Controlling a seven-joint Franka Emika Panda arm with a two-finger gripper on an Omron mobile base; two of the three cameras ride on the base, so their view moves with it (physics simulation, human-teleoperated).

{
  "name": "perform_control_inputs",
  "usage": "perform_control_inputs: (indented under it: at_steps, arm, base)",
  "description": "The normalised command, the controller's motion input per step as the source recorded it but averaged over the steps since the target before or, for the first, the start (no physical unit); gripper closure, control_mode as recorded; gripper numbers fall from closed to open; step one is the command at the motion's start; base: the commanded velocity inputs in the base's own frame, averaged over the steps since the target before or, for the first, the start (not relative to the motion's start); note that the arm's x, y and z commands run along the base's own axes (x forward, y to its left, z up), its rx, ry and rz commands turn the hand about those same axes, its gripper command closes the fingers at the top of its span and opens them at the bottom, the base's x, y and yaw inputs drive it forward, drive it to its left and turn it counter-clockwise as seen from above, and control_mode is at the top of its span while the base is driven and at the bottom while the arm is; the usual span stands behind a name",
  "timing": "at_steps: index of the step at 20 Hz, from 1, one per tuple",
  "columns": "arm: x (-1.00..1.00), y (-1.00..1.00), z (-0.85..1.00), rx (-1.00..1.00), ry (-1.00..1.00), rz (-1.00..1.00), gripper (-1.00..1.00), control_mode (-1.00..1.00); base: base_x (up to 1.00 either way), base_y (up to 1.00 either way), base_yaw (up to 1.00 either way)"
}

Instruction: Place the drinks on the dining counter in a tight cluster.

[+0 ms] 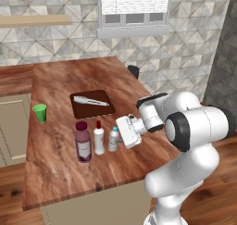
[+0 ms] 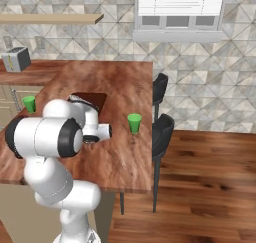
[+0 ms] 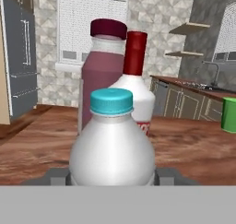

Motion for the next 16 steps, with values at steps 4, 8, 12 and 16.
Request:
perform_control_inputs:
  at_steps: [4,8,12,16]
  arm:
    - [0.1,0.0,-0.23,-0.01,0.0,0.0,1.0,-1.0]
    - [0.01,0.0,-0.25,0.0,0.0,0.0,1.0,-1.0]
    - [0.0,0.0,-0.04,0.0,0.0,0.0,1.0,-1.0]
    - [0.0,0.0,0.0,0.0,0.0,0.0,-1.0,-1.0]
  base:
    - [0.0,0.0,0.0]
    - [0.0,0.0,0.0]
    - [0.0,0.0,0.0]
    - [0.0,0.0,0.0]
